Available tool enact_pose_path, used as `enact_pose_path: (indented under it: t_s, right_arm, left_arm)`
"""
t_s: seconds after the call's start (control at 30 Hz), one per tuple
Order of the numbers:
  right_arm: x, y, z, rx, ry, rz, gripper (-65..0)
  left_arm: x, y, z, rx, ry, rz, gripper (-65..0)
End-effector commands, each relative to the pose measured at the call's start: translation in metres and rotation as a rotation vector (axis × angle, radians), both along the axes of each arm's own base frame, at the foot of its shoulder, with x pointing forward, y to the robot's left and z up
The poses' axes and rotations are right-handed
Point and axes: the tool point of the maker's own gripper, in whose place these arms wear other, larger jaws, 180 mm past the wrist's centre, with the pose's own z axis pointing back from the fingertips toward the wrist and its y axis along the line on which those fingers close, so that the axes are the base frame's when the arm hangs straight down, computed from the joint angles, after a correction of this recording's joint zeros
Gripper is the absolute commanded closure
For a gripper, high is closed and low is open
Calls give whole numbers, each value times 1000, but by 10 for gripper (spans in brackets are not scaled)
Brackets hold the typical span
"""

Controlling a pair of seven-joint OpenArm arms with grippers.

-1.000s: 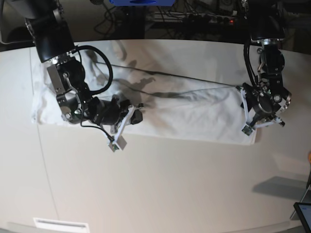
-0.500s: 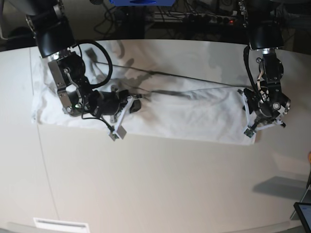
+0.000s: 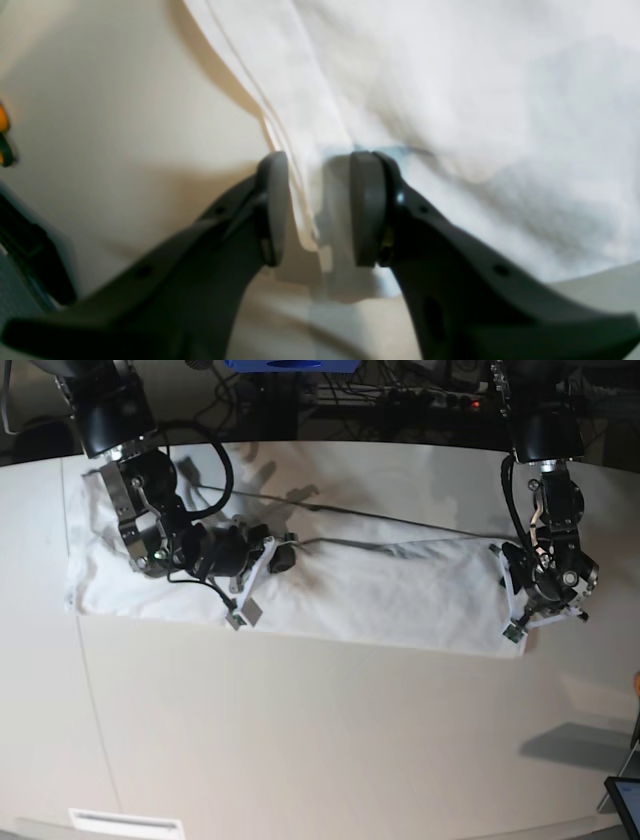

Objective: Fold the T-shirt properly
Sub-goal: 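Lower the left gripper onto the strip's end and grasp its edge, then slide the left gripper along the strip end and grasp the corner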

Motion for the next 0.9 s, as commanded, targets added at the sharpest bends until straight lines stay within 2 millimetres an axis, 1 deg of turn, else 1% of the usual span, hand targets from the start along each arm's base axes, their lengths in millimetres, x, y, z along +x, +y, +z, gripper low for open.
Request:
enact_pose_path:
  t_s: [0.0, 0.07, 0.1, 0.13, 0.2, 0.27, 0.3, 0.37, 0.47, 0.53, 0.57, 0.67, 0.7, 0.73, 0.77, 0.8, 0.87]
  right_arm:
    - [-1, 1, 4, -2, 0, 19, -17]
    - [0, 2, 8, 6, -9, 21, -17]
    - [3, 4, 14, 8, -32, 26, -17]
    - [4, 6, 20, 15, -52, 30, -17]
    - [12, 11, 41, 29, -116, 48, -17]
    - [15, 14, 55, 38, -152, 66, -17]
    - [17, 14, 59, 32, -158, 79, -17]
    - [16, 14, 59, 19, -146, 95, -17]
    - [18, 14, 60, 17, -151, 91, -17]
    - [20, 12, 60, 18, -157, 82, -17]
    - [21, 10, 60, 15, -160, 79, -17]
    - [31, -19, 57, -17, -160, 14, -17]
    - [33, -29, 56, -23, -156, -16, -17]
    - [35, -42, 54, -35, -152, -45, -17]
    - [37, -53, 53, -43, -149, -70, -17]
    - [37, -61, 52, -50, -145, -88, -17]
    - [35, -74, 47, -65, -126, -118, -17]
  left_arm:
    - [12, 9, 23, 18, -73, 16, -212]
    - [14, 12, 33, -9, -126, 58, -212]
    - [13, 17, 40, -33, -159, 94, -212]
    - [13, 21, 46, -59, -190, 124, -212]
    - [11, 32, 59, -106, -249, 179, -212]
    - [7, 45, 66, -124, -282, 224, -215]
    - [3, 51, 66, -127, -287, 247, -217]
    - [-5, 62, 66, -124, -288, 283, -218]
    - [-18, 76, 53, -122, -239, 314, -218]
    - [-24, 83, 41, -134, -204, 339, -218]
    - [-26, 83, 35, -145, -191, 346, -218]
    - [-30, 91, 36, -129, -178, 349, -220]
    - [-30, 90, 35, -143, -179, 350, -220]
    - [-29, 92, 38, -151, -190, 348, -220]
    - [-29, 95, 42, -167, -204, 355, -233]
    - [-31, 97, 44, -182, -215, 362, -265]
    - [-32, 101, 49, -215, -246, 382, -354]
